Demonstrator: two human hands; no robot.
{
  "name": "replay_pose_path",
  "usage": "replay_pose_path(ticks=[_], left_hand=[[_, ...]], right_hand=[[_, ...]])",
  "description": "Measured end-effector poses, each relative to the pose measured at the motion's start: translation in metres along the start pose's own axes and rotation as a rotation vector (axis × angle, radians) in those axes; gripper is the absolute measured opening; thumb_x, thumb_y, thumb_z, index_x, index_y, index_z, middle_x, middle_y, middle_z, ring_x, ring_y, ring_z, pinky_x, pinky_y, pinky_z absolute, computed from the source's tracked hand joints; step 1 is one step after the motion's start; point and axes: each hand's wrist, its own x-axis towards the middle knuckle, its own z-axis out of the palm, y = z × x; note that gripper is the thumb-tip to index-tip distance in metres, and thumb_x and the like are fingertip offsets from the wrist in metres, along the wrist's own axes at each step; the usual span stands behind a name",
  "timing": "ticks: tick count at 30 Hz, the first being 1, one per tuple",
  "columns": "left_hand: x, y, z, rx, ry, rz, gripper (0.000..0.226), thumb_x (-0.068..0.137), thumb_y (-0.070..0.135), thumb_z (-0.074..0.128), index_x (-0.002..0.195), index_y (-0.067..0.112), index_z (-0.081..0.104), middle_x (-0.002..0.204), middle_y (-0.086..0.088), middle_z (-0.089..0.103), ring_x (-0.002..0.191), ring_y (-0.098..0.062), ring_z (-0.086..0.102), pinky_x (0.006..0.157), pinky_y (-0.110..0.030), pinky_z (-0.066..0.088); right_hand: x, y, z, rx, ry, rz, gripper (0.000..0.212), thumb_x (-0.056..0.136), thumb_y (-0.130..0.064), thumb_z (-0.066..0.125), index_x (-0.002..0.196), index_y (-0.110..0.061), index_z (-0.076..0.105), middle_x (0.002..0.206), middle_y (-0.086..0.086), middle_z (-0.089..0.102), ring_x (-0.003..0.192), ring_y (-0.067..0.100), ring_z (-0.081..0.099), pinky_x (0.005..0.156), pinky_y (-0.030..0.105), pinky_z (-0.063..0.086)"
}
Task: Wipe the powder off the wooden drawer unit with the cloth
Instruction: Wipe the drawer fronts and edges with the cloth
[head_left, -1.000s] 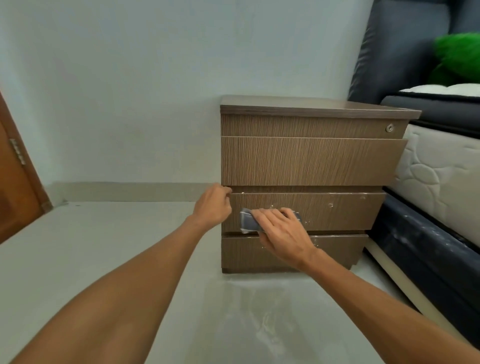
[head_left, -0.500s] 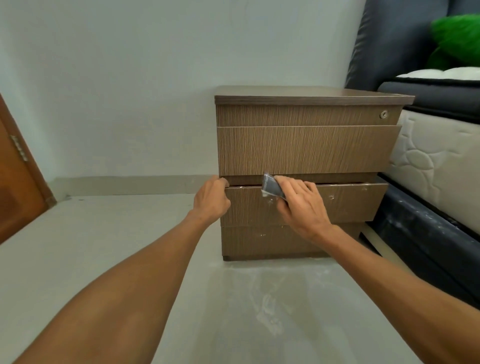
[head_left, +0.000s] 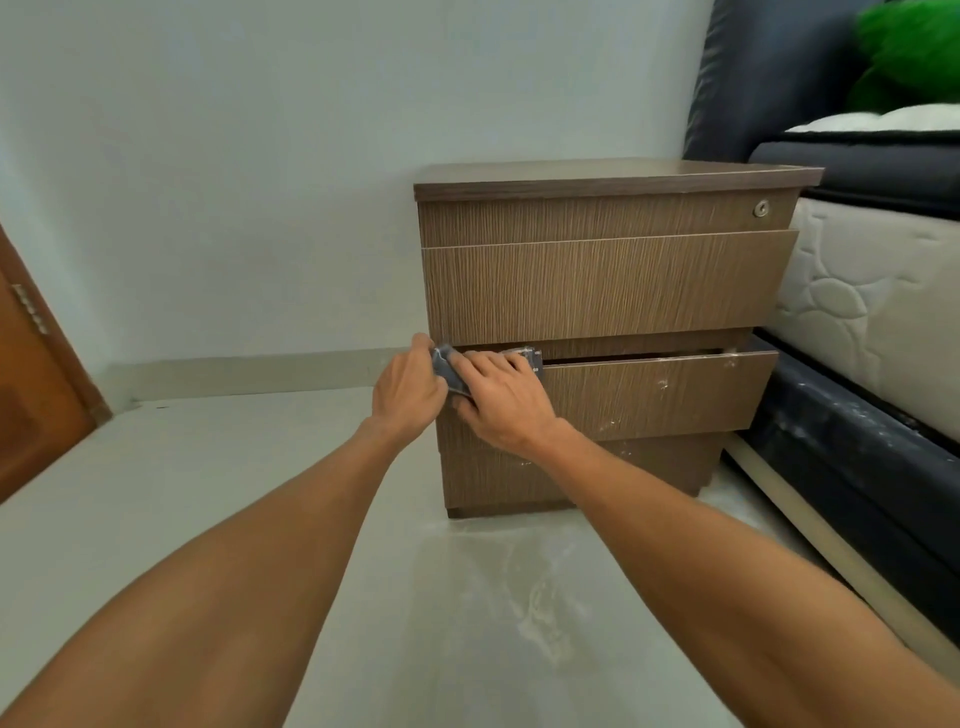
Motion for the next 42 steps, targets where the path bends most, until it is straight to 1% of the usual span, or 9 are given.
replay_pose_path(ticks=[5,11,20,27,33,35,37,39,42], left_hand=[[0.006,0.007,0.005,0.168,0.044,0.060,0.018,0.091,0.012,0.052,0.109,0.010,0.050,0.093,-0.010,0.058,0.080,-0.023,0.054,0.066,-0.033,0.046],[0.011,0.014,0.030,0.357,0.154,0.348,0.021,0.087,0.011,0.047,0.101,0.010,0.063,0.097,-0.008,0.066,0.085,-0.024,0.059,0.071,-0.036,0.042],[0.016,0.014,0.047,0.360,0.189,0.350,0.015,0.085,0.009,0.052,0.088,0.007,0.066,0.087,-0.010,0.063,0.075,-0.027,0.059,0.059,-0.036,0.044],[0.017,0.013,0.050,0.374,0.213,0.326,0.011,0.083,0.007,0.055,0.087,0.006,0.066,0.082,-0.012,0.062,0.073,-0.031,0.057,0.061,-0.038,0.043],[0.015,0.011,0.050,0.350,0.211,0.328,0.012,0.083,0.008,0.055,0.088,0.006,0.065,0.083,-0.011,0.061,0.073,-0.030,0.056,0.061,-0.039,0.044],[0.014,0.010,0.049,0.335,0.204,0.327,0.014,0.083,0.008,0.055,0.090,0.007,0.066,0.085,-0.011,0.061,0.075,-0.029,0.056,0.063,-0.039,0.045],[0.011,0.009,0.048,0.319,0.193,0.323,0.016,0.081,0.009,0.056,0.094,0.007,0.066,0.088,-0.011,0.062,0.077,-0.029,0.057,0.064,-0.039,0.046],[0.008,0.005,0.047,0.305,0.183,0.304,0.019,0.080,0.010,0.057,0.097,0.007,0.065,0.090,-0.010,0.061,0.080,-0.028,0.057,0.066,-0.041,0.047],[0.000,-0.009,0.043,0.229,0.194,0.194,0.019,0.080,0.013,0.059,0.098,0.008,0.060,0.095,-0.009,0.058,0.088,-0.029,0.055,0.071,-0.043,0.049]], right_hand=[[-0.021,0.026,0.005,-0.065,0.055,0.000,0.052,0.092,-0.039,0.056,0.138,-0.015,0.047,0.123,0.004,0.060,0.111,0.024,0.055,0.095,0.040,0.038],[-0.058,0.086,-0.010,-0.190,0.066,0.026,0.055,0.093,-0.038,0.056,0.140,-0.013,0.044,0.128,0.009,0.057,0.117,0.027,0.053,0.101,0.043,0.037],[-0.112,0.172,-0.040,-0.304,0.026,0.158,0.055,0.095,-0.034,0.054,0.143,-0.008,0.043,0.135,0.014,0.054,0.127,0.031,0.050,0.109,0.046,0.035],[-0.146,0.226,-0.064,-0.329,-0.110,0.362,0.058,0.099,-0.020,0.054,0.150,-0.002,0.031,0.151,0.021,0.040,0.143,0.036,0.034,0.115,0.049,0.028],[-0.157,0.242,-0.081,-0.246,-0.136,0.558,0.053,0.101,-0.006,0.045,0.149,0.000,0.026,0.156,0.023,0.029,0.147,0.036,0.024,0.106,0.053,0.041],[-0.157,0.244,-0.083,-0.172,-0.077,0.650,0.040,0.101,-0.006,0.043,0.140,-0.002,0.035,0.148,0.024,0.040,0.137,0.040,0.040,0.098,0.055,0.046],[-0.157,0.243,-0.085,-0.095,0.011,0.818,0.023,0.102,-0.011,0.040,0.124,-0.005,0.044,0.127,0.022,0.057,0.110,0.043,0.058,0.082,0.052,0.050],[-0.162,0.238,-0.080,-0.050,0.079,0.961,0.017,0.101,-0.015,0.040,0.115,-0.007,0.047,0.112,0.019,0.064,0.094,0.039,0.063,0.078,0.052,0.052],[-0.176,0.227,-0.067,0.008,0.123,1.068,0.018,0.101,-0.022,0.043,0.114,-0.010,0.046,0.104,0.015,0.064,0.087,0.033,0.065,0.075,0.053,0.056]])
